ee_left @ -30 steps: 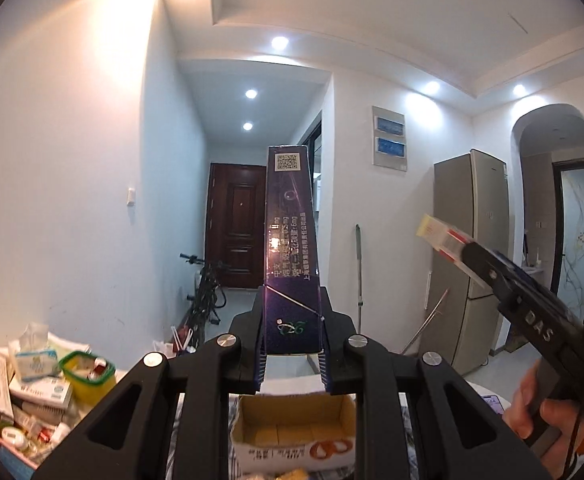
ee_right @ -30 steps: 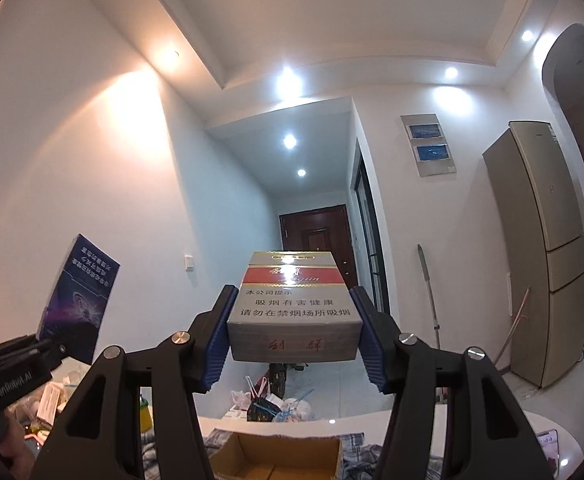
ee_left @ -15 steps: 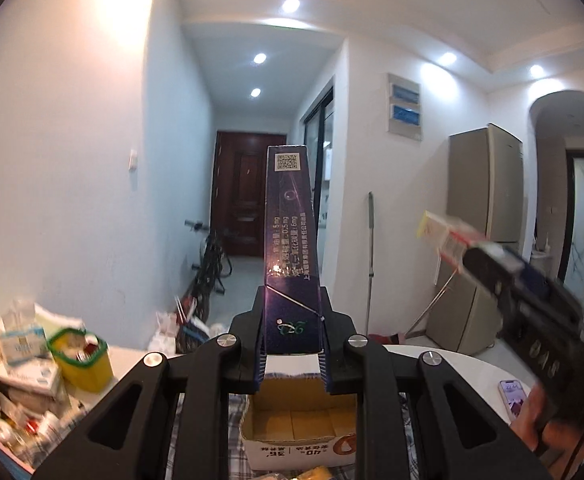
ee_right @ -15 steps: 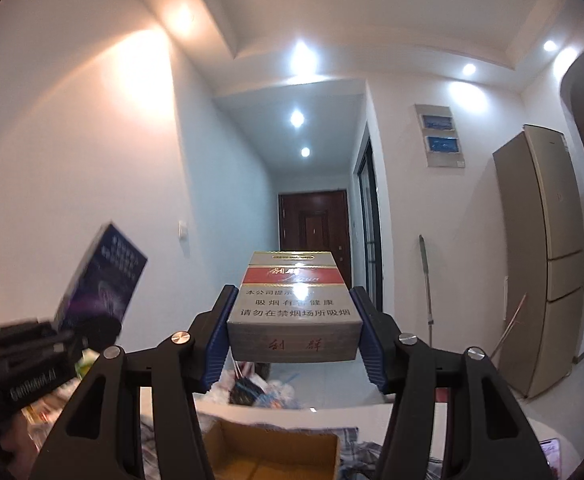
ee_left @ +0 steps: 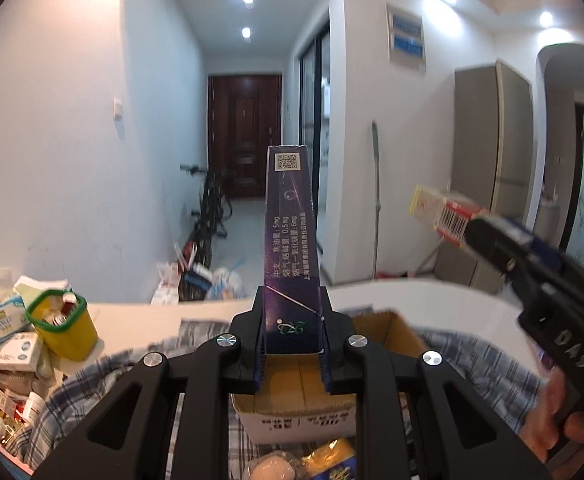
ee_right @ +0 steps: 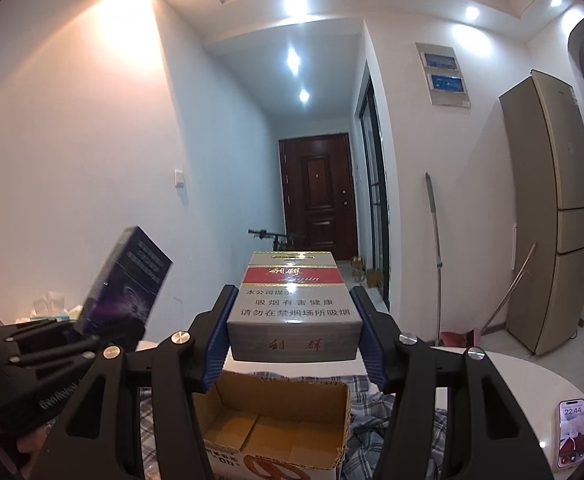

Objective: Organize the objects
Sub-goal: 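Carry both held boxes over the open cardboard box and lower them inside, then open the left gripper releasing the blue box while the right gripper releases the white carton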

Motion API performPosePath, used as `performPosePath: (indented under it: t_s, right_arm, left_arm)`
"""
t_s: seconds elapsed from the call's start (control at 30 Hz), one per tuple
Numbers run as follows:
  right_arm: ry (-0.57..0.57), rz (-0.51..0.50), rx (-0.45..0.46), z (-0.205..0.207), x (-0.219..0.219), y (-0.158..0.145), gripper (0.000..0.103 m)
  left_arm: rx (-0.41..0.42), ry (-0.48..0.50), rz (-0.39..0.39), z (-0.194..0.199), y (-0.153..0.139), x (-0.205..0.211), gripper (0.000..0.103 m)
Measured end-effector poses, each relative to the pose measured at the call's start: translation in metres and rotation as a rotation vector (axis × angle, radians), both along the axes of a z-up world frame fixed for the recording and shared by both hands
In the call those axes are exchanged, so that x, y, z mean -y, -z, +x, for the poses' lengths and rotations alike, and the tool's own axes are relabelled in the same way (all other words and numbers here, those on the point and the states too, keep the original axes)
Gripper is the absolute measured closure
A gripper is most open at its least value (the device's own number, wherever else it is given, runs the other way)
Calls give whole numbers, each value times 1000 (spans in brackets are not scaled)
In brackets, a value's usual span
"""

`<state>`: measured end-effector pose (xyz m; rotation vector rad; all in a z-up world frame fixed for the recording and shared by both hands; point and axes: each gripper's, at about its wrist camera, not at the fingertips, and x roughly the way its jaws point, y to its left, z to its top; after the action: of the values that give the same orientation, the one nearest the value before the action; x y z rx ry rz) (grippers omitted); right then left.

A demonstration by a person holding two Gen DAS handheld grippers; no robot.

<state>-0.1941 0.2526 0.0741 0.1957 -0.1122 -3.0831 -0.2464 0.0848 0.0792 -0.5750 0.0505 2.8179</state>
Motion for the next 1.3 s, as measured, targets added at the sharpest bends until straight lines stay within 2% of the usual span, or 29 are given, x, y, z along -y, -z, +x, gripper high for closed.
performPosePath:
  t_s: [0.07,0.17,0.27,0.6,0.67,0.83,1.07,1.13,1.17,1.2,1.27,1.3]
  right_arm:
    - [-15,-10,38,-9,-2,5,48]
    - [-12,2,81,-21,-1,15,48]
    - [-3,18,122,-22,5,29,48]
    - [19,36,241,-43,-1,44,48]
    - [15,29,260,-46,-3,49,48]
    - [12,22,278,-49,-8,54,48]
    - [12,25,275,-50,-7,51,48]
    - [9,26,279,-50,-6,52,48]
    - [9,26,281,-51,-5,53,48]
    - [9,28,282,-51,-5,53,48]
    - [8,28,287,-53,-5,53,48]
    - [8,28,288,-53,-5,53,48]
  left_arm:
    - [47,-4,-17,-9,16,-3,81]
    - [140,53,-18,-26,39,-9,81]
    - [203,62,-9,-38,57,-9,81]
    - [343,65,-85,-66,107,-20,81]
    - [356,70,-93,-70,113,-18,81]
    - [328,61,-138,-64,115,-25,81]
    - [313,40,-108,-62,110,-18,80]
    - [294,29,-97,-63,105,-15,59]
    - [279,16,-93,-63,102,-14,28]
    - [254,0,-86,-61,99,-15,13]
    - [202,-29,-93,-56,93,-11,12]
    - [188,-53,-125,-55,91,-13,12]
